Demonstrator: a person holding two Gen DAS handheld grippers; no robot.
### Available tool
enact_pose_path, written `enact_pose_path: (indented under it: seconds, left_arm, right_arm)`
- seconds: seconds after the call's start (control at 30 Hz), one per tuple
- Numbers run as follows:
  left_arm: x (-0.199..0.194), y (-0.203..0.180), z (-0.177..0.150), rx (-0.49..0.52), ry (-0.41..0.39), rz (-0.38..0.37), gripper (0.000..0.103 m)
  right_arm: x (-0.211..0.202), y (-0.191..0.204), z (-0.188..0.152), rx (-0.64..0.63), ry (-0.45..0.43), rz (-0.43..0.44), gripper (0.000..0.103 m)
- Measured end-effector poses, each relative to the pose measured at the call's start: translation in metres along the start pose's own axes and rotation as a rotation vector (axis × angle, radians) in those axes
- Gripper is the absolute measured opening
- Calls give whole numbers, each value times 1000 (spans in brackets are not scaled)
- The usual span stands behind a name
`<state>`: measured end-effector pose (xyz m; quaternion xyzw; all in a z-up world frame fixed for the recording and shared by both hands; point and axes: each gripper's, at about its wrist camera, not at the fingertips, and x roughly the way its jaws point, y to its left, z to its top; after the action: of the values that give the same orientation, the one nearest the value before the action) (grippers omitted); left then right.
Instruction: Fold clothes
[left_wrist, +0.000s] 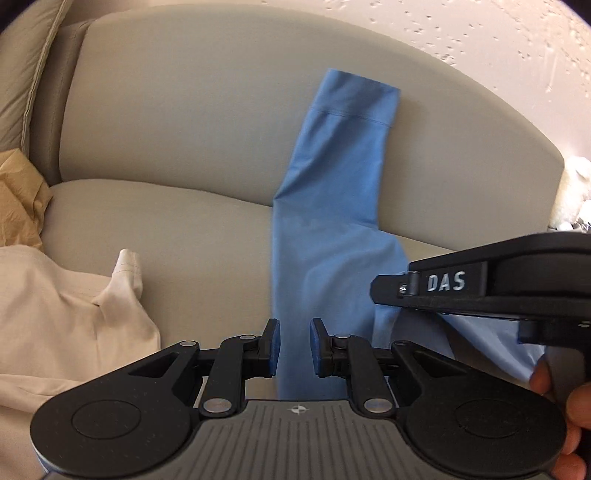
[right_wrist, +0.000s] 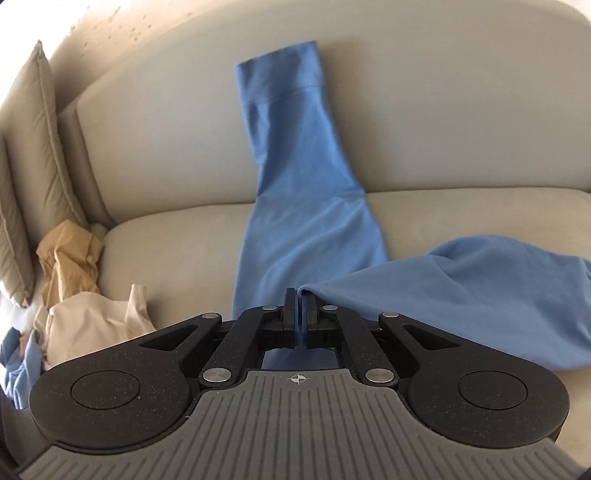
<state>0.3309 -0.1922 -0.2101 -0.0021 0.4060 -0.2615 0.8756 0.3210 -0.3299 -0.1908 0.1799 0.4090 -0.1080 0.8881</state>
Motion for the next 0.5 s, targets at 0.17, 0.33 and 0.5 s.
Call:
enact_pose_path:
  seconds: [0.17, 0.33, 0.5]
  left_arm:
    - [13, 24, 0, -44, 35, 31, 15]
    - [6, 33, 2, -23, -2, 39, 14]
    - [-3, 31, 6, 3, -56, -73, 14]
  right_arm:
    - [48, 29, -3, -70, 74, 13, 6]
    - [56, 27, -4, -80, 130, 103, 55]
    - [-5, 5, 5, -7, 50, 206, 60]
